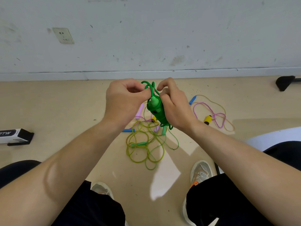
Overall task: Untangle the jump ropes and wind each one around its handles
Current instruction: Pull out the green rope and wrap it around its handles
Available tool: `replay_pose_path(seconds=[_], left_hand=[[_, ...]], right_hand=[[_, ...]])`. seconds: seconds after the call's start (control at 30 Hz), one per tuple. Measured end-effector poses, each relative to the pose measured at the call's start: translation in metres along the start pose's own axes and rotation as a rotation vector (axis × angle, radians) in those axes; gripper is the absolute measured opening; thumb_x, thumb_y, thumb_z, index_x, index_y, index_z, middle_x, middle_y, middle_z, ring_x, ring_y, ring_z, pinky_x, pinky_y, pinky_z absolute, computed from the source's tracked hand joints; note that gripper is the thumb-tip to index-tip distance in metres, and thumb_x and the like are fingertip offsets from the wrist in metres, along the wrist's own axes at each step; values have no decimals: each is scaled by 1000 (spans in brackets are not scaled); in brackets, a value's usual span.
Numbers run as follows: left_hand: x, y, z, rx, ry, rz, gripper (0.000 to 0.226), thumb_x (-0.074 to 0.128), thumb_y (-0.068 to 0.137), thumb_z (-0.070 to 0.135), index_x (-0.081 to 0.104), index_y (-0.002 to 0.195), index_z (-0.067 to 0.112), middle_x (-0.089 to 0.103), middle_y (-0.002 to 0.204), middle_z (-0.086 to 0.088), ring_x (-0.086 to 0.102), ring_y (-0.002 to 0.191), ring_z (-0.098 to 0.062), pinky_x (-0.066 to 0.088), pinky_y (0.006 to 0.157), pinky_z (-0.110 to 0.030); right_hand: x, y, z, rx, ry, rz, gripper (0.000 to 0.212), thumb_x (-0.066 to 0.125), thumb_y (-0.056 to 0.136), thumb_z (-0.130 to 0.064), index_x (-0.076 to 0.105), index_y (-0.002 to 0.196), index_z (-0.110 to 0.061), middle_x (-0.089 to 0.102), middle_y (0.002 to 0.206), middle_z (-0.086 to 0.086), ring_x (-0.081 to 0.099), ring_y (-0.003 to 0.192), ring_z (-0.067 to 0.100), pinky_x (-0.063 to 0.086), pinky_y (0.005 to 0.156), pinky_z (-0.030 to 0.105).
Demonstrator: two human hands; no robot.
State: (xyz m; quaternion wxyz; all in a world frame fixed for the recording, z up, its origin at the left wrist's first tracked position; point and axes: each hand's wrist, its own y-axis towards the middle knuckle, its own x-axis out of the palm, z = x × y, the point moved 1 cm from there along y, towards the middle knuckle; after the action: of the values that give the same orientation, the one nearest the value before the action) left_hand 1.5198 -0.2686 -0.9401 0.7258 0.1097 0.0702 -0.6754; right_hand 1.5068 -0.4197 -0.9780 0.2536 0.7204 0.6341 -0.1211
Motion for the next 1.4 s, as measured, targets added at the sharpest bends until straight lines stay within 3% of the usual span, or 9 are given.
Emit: replay_pose_path(seconds=[0.1,0.23,0.33,0.4,0.67,0.83,0.97,1.17,1.4], left_hand=[[2,0,0,18,6,8,12,81,75,9,73,68,15,72,71,-6,66,66,-13,59,72,-39],[1,4,0,-61,-76,-38,10,80,77,7,72,73,6,67,68,-2,61,63,-9,54,66,-23],[0,6,-2,-119,-134,-95,13,80,79,8,72,79,-2,67,75,-15,63,71,-17,58,82,-36],[0,5,-1,-155,-190,-113,11,79,80,5,70,78,-1,68,81,-25,67,75,-23,61,85,-40],[3,3,-2,-307,-332,-172,9,65,88,5,64,80,4,68,79,-12,66,66,-20,54,61,-23],[8,0,-7,-367,-374,-167,13,62,79,10,55,89,7,44,82,-15,39,61,-19,38,52,-25],[10,-1,-8,-427,-389,-153,10,63,86,7,58,94,6,55,79,-15,46,53,-15,40,43,-19],[8,2,-15,-488,-441,-133,7,65,87,10,64,92,4,60,68,-6,56,52,-15,44,44,-20],[6,13,-20,-545,-559,67,27,59,91,9,53,65,12,50,48,2,53,38,-11,37,41,-20]], right_hand=[[-1,2,-2,-46,-37,-5,47,32,88,-20,50,129,-33,47,58,-6,48,59,17,46,63,48],[-2,3,-2,-98,4,-46,52,30,91,-25,56,134,-40,70,82,-7,62,77,20,50,75,45],[-5,1,-3,-140,35,-47,48,31,94,-26,63,131,-25,63,75,-30,57,68,5,41,66,33],[-4,0,-4,-163,62,-45,46,30,98,-31,65,126,-22,70,89,-22,64,82,7,48,74,39],[-1,3,0,-150,-20,-9,48,26,101,-40,66,113,-17,69,104,-1,60,100,18,47,89,47],[1,-2,1,-161,-153,-61,50,28,94,-59,55,119,-24,58,114,-6,54,99,8,47,86,43],[4,-4,1,-217,-230,-85,54,36,93,-63,49,135,-31,61,122,-13,57,101,6,46,82,36],[12,-1,7,-108,13,-11,36,43,95,-40,67,116,-23,68,107,-13,60,104,5,48,91,35],[11,2,9,90,321,72,34,42,83,-6,70,100,-15,66,86,-2,58,79,3,44,74,23]])
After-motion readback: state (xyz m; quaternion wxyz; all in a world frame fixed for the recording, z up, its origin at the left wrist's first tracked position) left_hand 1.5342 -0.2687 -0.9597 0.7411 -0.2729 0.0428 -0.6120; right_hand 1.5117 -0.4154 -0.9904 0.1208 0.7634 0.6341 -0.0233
